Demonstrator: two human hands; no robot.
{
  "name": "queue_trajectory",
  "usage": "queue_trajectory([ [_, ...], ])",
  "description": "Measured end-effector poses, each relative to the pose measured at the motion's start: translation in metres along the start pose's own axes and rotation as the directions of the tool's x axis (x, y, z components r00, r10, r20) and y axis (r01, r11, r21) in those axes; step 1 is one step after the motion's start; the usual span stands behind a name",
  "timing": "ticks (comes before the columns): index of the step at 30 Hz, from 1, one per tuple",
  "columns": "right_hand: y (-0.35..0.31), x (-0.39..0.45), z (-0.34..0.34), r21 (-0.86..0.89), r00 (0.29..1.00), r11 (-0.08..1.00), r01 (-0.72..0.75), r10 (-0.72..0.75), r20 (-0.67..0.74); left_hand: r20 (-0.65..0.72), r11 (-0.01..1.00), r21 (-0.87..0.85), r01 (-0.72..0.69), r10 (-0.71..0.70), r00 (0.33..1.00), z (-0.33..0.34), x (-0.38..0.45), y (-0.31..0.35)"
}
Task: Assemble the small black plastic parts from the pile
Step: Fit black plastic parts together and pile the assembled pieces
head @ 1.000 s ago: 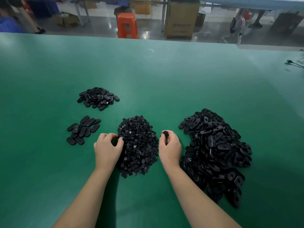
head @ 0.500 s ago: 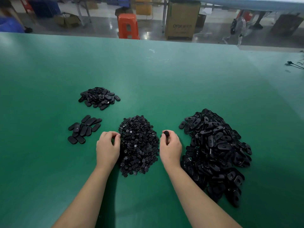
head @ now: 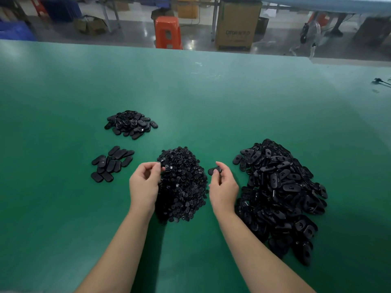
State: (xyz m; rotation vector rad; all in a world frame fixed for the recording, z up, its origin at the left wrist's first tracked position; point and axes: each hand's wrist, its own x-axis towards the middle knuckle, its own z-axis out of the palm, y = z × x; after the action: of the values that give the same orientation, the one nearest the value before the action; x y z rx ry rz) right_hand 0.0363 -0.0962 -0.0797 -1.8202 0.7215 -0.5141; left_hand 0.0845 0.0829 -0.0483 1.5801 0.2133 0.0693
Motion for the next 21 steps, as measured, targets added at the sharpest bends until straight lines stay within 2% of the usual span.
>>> queue_trajectory([
  [4,-0.002,-0.002,-0.001,0.017,1.0,1.0,-0.016,0.015,0.008,0.153,0.993,-0.117,0.019,-0.001,0.988,0.029,-0.019,0.012],
  [7,-0.003,-0.001,-0.001,0.014,1.0,1.0,-0.007,0.007,-0.006,0.218,0.993,-0.117,0.017,0.009,0.976,0.045,-0.024,0.016],
  [11,-0.004,-0.001,0.0,0.002,1.0,1.0,0.014,-0.014,-0.022,0.261,0.998,-0.07,0.006,0.012,0.965,0.053,-0.025,0.018],
  [15,-0.003,0.0,0.0,-0.008,0.999,1.0,0.024,-0.024,-0.029,0.294,0.992,-0.12,0.042,-0.005,0.956,0.059,-0.026,0.025],
  [21,0.0,0.001,0.002,0.009,0.999,1.0,0.018,-0.018,-0.03,0.287,0.993,-0.11,0.048,-0.015,0.958,0.06,-0.025,0.026],
])
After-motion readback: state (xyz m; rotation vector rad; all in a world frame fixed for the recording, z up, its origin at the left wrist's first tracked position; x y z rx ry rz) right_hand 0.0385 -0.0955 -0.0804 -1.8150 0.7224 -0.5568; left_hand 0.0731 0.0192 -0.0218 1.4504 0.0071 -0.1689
